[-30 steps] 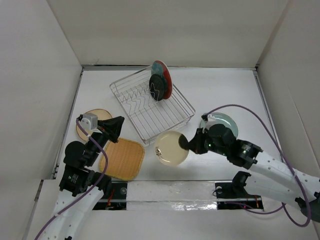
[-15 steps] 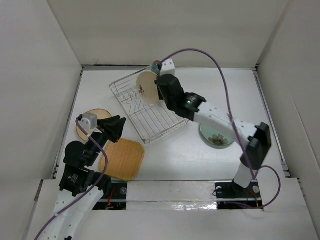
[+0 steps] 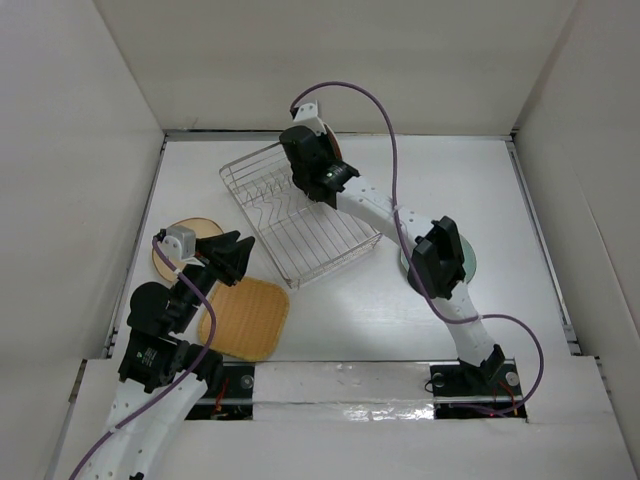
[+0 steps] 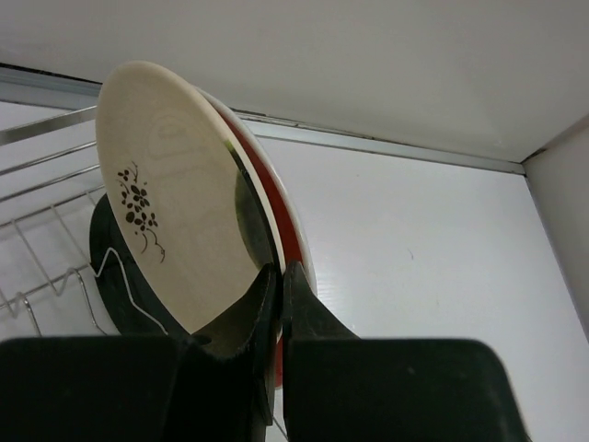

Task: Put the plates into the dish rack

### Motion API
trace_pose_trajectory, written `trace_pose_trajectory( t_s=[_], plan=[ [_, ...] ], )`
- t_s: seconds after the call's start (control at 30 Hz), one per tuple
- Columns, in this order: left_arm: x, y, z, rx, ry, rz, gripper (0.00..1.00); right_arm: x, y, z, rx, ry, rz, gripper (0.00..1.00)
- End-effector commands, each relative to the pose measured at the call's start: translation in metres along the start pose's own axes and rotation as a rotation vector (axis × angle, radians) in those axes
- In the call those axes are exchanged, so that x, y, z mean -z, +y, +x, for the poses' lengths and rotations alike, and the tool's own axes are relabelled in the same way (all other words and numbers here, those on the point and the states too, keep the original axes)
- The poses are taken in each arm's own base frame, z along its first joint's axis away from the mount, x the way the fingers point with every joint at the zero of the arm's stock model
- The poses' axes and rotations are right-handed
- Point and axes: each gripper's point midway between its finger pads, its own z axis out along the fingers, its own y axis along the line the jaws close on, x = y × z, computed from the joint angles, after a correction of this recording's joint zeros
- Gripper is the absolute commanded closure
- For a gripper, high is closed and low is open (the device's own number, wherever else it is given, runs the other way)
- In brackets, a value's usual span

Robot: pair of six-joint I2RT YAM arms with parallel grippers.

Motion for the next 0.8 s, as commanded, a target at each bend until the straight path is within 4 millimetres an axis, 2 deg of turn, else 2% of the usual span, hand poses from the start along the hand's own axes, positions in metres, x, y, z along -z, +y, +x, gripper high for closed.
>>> trace_pose_trajectory(
  t_s=[0.0, 0.17, 0.4, 0.77],
  plan=[
    [-0.001, -0.009, -0.015, -0.011, -0.044, 0.038, 0.62, 0.005, -0.015, -0.026, -0.084, -0.057, 0.055, 1.0],
    [-0.002, -0.009, -0.014, -0.01, -0.036, 0.037, 0.62, 0.001, -0.001, -0.002, -0.064, -0.021, 0.032, 1.0],
    [-0.003, -0.008, -0.013, -0.01, -0.033, 0.032, 0.62, 0.008, 0.014, 0.005, -0.06, -0.015, -0.009, 1.0],
    [-0.003, -0.007, -0.013, -0.009, -0.035, 0.03, 0.62, 0.02, 0.064, 0.046, -0.027, 0.035, -0.089, 1.0]
  ],
)
